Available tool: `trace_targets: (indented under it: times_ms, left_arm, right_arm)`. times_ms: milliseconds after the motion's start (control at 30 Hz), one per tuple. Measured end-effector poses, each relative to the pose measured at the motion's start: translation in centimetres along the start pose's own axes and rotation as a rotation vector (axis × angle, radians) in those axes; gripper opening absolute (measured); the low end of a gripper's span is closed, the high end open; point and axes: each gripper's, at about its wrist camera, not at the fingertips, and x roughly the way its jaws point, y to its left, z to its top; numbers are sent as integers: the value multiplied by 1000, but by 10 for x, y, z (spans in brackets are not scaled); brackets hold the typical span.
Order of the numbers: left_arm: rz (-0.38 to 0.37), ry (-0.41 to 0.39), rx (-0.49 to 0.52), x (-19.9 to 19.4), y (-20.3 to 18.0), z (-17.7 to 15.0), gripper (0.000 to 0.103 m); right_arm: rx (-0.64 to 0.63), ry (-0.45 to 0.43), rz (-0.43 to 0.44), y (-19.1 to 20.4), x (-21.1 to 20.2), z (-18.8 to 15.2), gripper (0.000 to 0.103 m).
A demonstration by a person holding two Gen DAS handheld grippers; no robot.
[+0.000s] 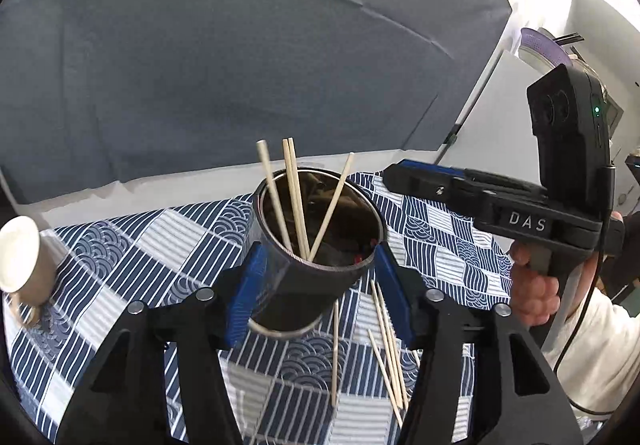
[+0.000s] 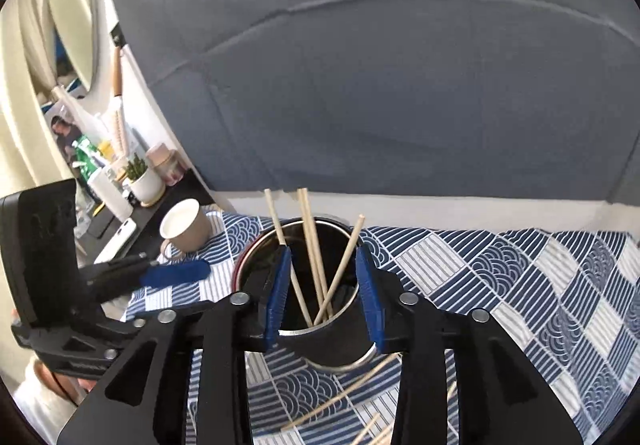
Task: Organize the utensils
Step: 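Drop both sticks into the black holder by opening both tools, then return both tools to the pile and close each on one stick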
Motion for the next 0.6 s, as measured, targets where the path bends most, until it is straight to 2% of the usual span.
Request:
trace_targets:
  times_ms: [33,67,133,233,400,533,600]
  left_arm:
    - [-3,9,-7,-4,-2,-1,68]
    - [-5,23,-12,-9,-5,-4,75]
    - [7,61,4,-15,-9,-11,78]
    - [31,123,36,-13,-13,-24,81]
    - [-20,202,8,0,-9,-47,81]
    - [0,235,26,16,-10,-63,81]
    - [-4,256,20,27,-8,-70,81]
  right_arm:
    - [-10,-4,-10,1,-6,0,50]
    - [-16,-8,-22,1,-12,-1,55]
    - [-12,-14,-31,-3,-27,-5,71]
    - [12,-38,-58,-13,-49,-16,86]
    - [110,-54,-95,-39,-75,-42,90]
    - [156,-44,-189,-53,-87,-70,94]
    - [169,-28,-204,-59,-89,-84,95]
